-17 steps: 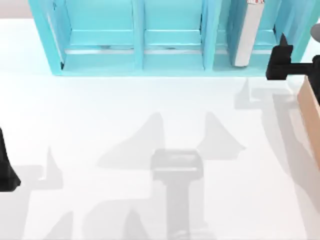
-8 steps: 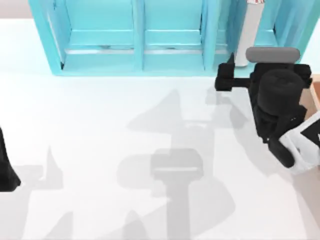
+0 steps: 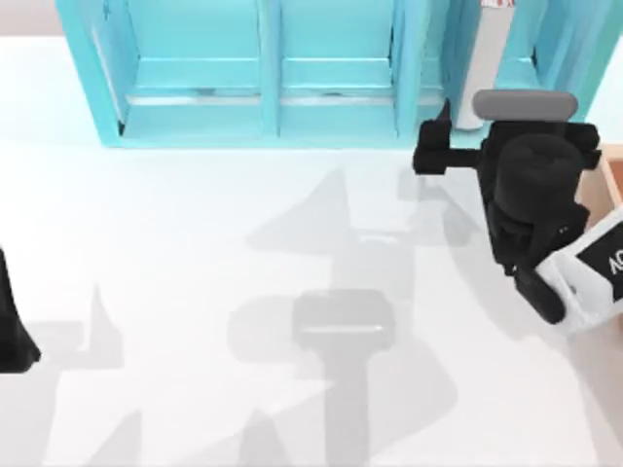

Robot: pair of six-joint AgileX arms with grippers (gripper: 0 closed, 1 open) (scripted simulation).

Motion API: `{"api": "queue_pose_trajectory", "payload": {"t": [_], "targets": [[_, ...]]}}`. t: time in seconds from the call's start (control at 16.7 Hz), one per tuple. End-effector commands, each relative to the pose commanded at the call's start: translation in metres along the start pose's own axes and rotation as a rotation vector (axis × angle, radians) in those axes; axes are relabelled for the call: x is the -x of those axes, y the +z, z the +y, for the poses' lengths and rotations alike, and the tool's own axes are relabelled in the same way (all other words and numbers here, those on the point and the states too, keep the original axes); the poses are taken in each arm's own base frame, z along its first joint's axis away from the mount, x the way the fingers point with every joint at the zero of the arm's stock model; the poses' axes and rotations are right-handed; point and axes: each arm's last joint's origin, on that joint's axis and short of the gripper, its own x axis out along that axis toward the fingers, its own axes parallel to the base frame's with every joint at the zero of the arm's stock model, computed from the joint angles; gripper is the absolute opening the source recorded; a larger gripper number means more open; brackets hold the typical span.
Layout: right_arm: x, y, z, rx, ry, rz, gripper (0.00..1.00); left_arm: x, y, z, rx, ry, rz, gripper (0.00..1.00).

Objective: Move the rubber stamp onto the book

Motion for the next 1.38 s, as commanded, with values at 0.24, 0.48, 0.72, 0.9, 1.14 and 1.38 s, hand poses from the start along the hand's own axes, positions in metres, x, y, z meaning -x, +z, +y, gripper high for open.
{"api": "queue_pose_trajectory", "payload": {"t": [0.24, 0.48, 0.72, 0.9, 1.14, 1.38], "targets": [[-0.032, 0.0, 0.004, -0.001, 0.002, -0.003, 1.0, 0.0, 0.0, 0.0, 0.0, 0.0, 0.0, 1.0], [-0.074, 0.0, 0.005, -0.001, 0.002, -0.004, 1.0, 0.0, 0.0, 0.0, 0.0, 0.0, 0.0, 1.0], [-0.096, 0.001, 0.002, -0.001, 0.002, -0.003, 1.0, 0.0, 0.0, 0.0, 0.0, 0.0, 0.0, 1.0], [-0.096, 0.001, 0.002, -0.001, 0.002, -0.003, 1.0, 0.0, 0.0, 0.0, 0.0, 0.0, 0.0, 1.0], [-0.096, 0.001, 0.002, -0.001, 0.002, -0.003, 0.77, 0.0, 0.0, 0.0, 0.0, 0.0, 0.0, 1.0], [-0.096, 0.001, 0.002, -0.001, 0.002, -0.003, 0.47, 0.0, 0.0, 0.0, 0.0, 0.0, 0.0, 1.0]]}}
